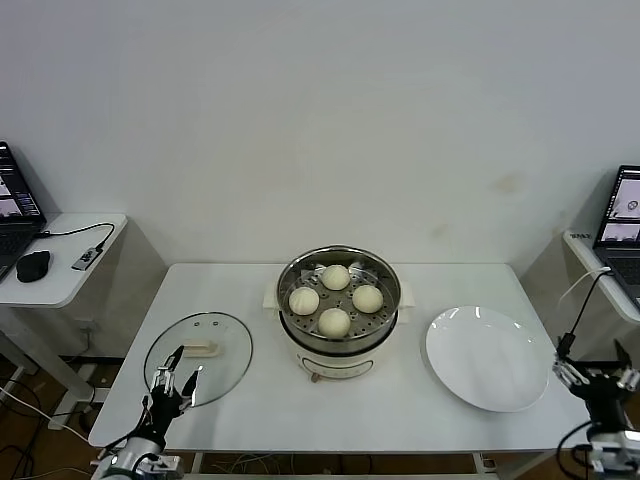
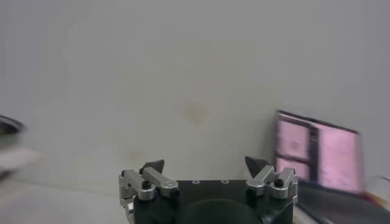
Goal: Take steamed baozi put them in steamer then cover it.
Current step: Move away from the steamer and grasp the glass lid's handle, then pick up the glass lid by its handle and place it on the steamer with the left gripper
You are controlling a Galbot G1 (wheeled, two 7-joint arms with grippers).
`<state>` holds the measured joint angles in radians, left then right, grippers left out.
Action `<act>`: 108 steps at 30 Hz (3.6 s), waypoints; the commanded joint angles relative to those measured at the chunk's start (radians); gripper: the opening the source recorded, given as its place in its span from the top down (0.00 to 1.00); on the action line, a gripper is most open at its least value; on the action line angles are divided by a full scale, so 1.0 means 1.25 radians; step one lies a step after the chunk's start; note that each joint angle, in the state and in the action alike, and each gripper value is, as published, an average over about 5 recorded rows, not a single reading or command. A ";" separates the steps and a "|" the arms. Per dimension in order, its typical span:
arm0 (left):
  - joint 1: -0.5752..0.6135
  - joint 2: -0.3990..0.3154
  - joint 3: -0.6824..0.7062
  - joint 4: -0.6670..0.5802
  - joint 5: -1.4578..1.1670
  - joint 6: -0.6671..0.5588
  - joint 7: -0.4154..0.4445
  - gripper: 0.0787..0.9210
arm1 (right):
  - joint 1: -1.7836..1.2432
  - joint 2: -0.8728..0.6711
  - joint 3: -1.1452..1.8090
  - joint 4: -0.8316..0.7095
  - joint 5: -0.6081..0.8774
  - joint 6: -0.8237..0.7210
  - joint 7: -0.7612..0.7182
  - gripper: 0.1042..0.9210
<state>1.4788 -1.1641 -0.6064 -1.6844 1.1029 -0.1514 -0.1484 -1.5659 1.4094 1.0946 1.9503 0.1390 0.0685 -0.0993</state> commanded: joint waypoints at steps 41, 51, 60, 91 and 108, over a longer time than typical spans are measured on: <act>-0.303 0.005 0.068 0.319 0.116 -0.005 0.002 0.12 | -0.053 0.051 0.033 -0.036 -0.036 0.031 0.007 0.12; -0.310 0.008 0.076 0.327 0.100 -0.008 0.011 0.23 | -0.049 0.053 0.026 -0.043 -0.042 0.031 0.006 0.12; -0.320 0.002 0.083 0.361 0.083 -0.021 -0.003 0.53 | -0.053 0.058 0.016 -0.043 -0.052 0.036 0.002 0.12; -0.037 0.137 -0.028 -0.298 -0.132 0.280 0.124 0.92 | -0.077 -0.007 -0.126 -0.028 -0.077 0.067 -0.053 0.12; -0.338 0.199 0.399 -0.311 -0.158 0.496 0.187 0.92 | -0.066 0.046 -0.207 -0.050 -0.190 0.084 -0.049 0.12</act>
<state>1.2746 -0.9400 -0.4100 -2.0357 0.9171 0.2989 0.0044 -1.6530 1.4285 0.8904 1.9004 -0.0132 0.1664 -0.1661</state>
